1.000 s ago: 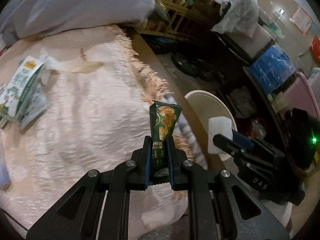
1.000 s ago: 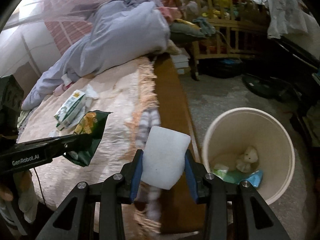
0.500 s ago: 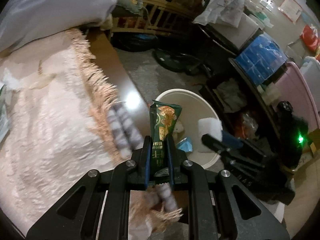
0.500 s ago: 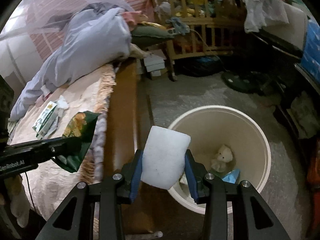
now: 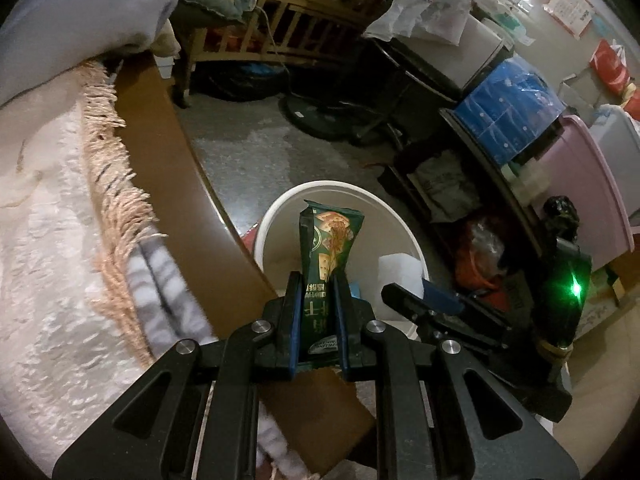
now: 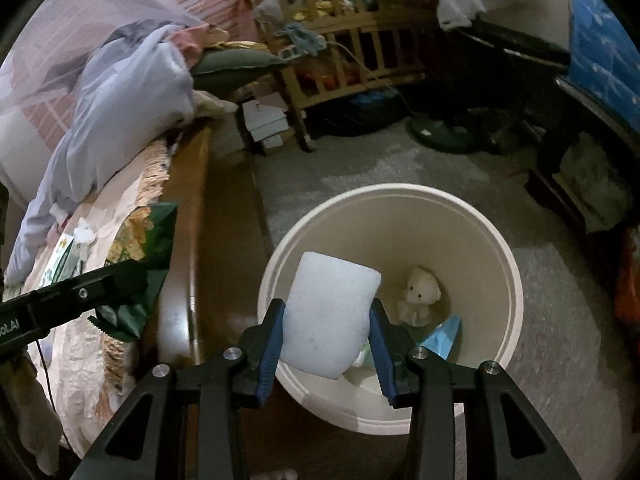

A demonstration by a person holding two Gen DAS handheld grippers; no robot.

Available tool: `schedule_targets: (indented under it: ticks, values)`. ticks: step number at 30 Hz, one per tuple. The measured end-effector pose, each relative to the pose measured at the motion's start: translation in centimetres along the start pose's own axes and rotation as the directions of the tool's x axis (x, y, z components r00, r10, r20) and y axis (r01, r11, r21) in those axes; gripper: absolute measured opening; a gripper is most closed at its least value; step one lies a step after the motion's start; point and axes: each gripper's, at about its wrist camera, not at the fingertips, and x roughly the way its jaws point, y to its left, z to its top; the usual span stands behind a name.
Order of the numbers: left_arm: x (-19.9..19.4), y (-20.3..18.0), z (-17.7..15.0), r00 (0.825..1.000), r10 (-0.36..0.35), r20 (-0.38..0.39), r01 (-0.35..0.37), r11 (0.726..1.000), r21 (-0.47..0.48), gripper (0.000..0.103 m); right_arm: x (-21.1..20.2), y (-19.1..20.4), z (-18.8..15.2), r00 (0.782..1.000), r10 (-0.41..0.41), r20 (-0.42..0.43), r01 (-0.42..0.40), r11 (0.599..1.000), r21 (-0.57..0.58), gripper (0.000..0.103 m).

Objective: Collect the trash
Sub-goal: 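Carry the sponge and green packet to the cream bucket and open both grippers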

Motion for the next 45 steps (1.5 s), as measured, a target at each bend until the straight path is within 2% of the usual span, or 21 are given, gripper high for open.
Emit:
schedule_targets:
  ticks: [21, 24, 31, 32, 33, 35, 36, 37, 38, 45]
  values:
    - [2.6, -0.4, 0.1, 0.999, -0.005, -0.033, 0.005, 1.000, 0.002, 0.012, 0.4, -1.9, 0.3, 0.999, -0.053, -0.009, 0.053, 0.998, 0.037, 0.039]
    - [2.6, -0.4, 0.1, 0.999, -0.007, -0.032, 0.007, 1.000, 0.002, 0.012, 0.5, -2.1, 0.3, 0.998, -0.060, -0.010, 0.061, 0.997, 0.046, 0.043]
    - [2.8, -0.1, 0.1, 0.999, -0.031, -0.033, 0.031, 1.000, -0.005, 0.014, 0.5, -2.3, 0.3, 0.998, -0.065, -0.008, 0.065, 0.997, 0.051, 0.044]
    - [2.8, -0.2, 0.1, 0.999, -0.032, -0.034, 0.032, 0.999, -0.004, 0.015, 0.4, -2.4, 0.3, 0.998, -0.065, -0.006, 0.065, 0.996, 0.056, 0.045]
    - [2.8, -0.1, 0.0, 0.999, -0.033, -0.035, 0.033, 0.999, -0.005, 0.020, 0.4, -2.6, 0.4, 0.998, -0.067, -0.003, 0.068, 0.996, 0.061, 0.047]
    - [2.8, 0.0, 0.0, 0.998, -0.040, -0.038, 0.040, 0.999, -0.013, 0.034, 0.3, -2.9, 0.5, 0.997, -0.079, 0.004, 0.079, 0.994, 0.076, 0.051]
    - [2.8, 0.1, 0.0, 0.998, -0.043, -0.039, 0.043, 0.999, -0.019, 0.044, 0.2, -3.0, 0.6, 0.997, -0.080, 0.006, 0.079, 0.993, 0.084, 0.058]
    - [2.7, 0.1, 0.0, 0.998, -0.046, -0.038, 0.045, 0.999, -0.023, 0.045, 0.1, -3.2, 0.7, 0.997, -0.077, 0.011, 0.075, 0.993, 0.095, 0.067]
    - [2.5, 0.2, 0.0, 0.998, -0.047, -0.036, 0.046, 0.999, -0.028, 0.045, 0.0, -3.3, 0.7, 0.997, -0.075, 0.015, 0.073, 0.992, 0.101, 0.069]
    - [0.5, 0.6, -0.5, 1.000, 0.006, -0.015, -0.007, 1.000, -0.028, 0.045, 0.1, -2.8, 0.6, 0.998, -0.063, 0.012, 0.062, 0.994, 0.087, 0.070]
